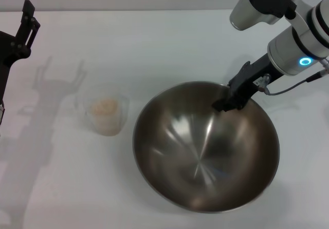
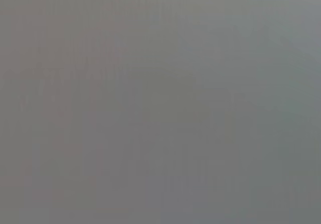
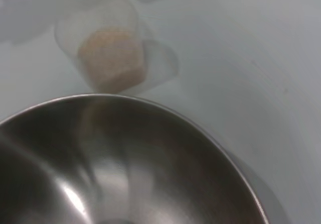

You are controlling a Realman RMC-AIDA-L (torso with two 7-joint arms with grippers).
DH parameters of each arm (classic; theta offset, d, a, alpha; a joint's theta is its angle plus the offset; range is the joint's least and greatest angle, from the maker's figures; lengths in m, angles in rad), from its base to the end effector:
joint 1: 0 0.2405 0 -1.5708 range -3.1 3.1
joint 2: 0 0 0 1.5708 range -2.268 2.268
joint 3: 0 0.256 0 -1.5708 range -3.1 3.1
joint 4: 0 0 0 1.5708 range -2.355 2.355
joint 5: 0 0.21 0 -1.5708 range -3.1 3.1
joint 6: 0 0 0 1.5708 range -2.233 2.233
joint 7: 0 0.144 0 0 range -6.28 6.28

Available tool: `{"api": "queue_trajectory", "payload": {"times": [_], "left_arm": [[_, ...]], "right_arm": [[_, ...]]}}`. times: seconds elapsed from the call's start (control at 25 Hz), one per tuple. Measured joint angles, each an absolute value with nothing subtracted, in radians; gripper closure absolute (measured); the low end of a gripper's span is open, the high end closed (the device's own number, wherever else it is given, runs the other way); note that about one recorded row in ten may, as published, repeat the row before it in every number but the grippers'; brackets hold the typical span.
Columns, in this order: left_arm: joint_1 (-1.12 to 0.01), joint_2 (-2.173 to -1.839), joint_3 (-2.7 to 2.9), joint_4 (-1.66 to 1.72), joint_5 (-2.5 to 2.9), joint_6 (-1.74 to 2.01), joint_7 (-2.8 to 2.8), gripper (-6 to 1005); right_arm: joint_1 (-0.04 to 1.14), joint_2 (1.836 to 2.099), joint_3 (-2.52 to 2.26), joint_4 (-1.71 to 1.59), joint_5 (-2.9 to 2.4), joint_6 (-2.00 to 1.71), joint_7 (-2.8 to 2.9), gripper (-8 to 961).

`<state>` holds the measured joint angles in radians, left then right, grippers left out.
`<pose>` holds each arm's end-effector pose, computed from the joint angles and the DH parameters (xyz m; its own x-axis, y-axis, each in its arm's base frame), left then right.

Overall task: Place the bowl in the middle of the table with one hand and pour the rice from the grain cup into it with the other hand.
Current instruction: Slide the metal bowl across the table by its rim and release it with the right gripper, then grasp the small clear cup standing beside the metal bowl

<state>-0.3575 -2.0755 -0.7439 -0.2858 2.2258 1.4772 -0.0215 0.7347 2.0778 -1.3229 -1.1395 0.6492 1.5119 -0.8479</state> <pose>-0.2874 0.3028 -0.0022 0.6498 -0.3494 0.6750 0.6614 -0.1778 -0.7287 0.1636 0.3733 -0.0200 0.8517 -0.4687 0.2346 -0.4062 -0.8731 -0.2695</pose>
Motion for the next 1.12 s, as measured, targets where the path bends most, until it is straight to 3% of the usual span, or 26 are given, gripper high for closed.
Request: {"api": "queue_trajectory", "payload": {"times": [0.28,0.76,1.12], "left_arm": [[-0.356,-2.075,-0.744,-0.287,2.226,1.479,-0.022,177],[-0.340,-2.075,-0.744,-0.291,2.226,1.491,-0.023,178],[-0.335,-2.075,-0.743,-0.293,2.226,1.492,-0.023,178]], "right_arm": [[0.719,2.081,-1.326,-1.200,0.655,1.508,-0.847,537],[0.709,2.082,-1.415,-1.272,0.649,1.462,-0.809,537],[0.598,2.083,-1.462,-1.539,0.642,1.227,-0.798,537]]}}
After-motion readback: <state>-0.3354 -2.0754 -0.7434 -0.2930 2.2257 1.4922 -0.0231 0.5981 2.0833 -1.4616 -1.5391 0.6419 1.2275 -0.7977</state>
